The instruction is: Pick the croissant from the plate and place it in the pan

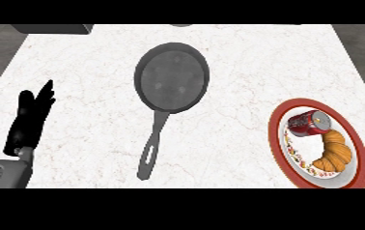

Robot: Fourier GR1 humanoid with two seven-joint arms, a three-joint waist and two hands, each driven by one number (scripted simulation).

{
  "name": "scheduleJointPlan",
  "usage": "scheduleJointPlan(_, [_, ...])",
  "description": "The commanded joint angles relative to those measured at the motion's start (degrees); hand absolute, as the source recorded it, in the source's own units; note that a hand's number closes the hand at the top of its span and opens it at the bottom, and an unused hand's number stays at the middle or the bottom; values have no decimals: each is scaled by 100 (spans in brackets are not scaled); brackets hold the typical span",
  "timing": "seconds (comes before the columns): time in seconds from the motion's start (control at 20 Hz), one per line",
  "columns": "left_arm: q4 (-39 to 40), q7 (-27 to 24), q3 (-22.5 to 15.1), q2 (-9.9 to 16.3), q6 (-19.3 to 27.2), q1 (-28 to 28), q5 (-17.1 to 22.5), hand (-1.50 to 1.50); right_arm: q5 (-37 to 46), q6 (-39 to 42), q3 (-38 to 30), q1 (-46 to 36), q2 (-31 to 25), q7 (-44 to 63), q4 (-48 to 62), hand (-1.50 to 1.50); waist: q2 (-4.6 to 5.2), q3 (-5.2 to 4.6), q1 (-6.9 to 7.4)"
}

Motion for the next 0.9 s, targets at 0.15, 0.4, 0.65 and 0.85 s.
scheduleJointPlan(0.15, [-130,115,23,-77,-4,12,-74,0,810,557,1175,-629,-238,1713,-380,-150,-15,16,35])
scheduleJointPlan(0.4, [-154,-15,208,-13,-145,252,-62,0,1143,1023,1623,-553,-21,1977,-274,-150,-30,20,-54])
scheduleJointPlan(0.65, [-460,196,365,-77,-230,382,-187,0,1691,1200,1841,-1072,655,2398,-111,-150,-35,22,-49])
scheduleJointPlan(0.85, [-105,16,386,-351,-253,122,-441,0,2360,1136,1817,-926,936,1948,300,-150,-32,22,-89])
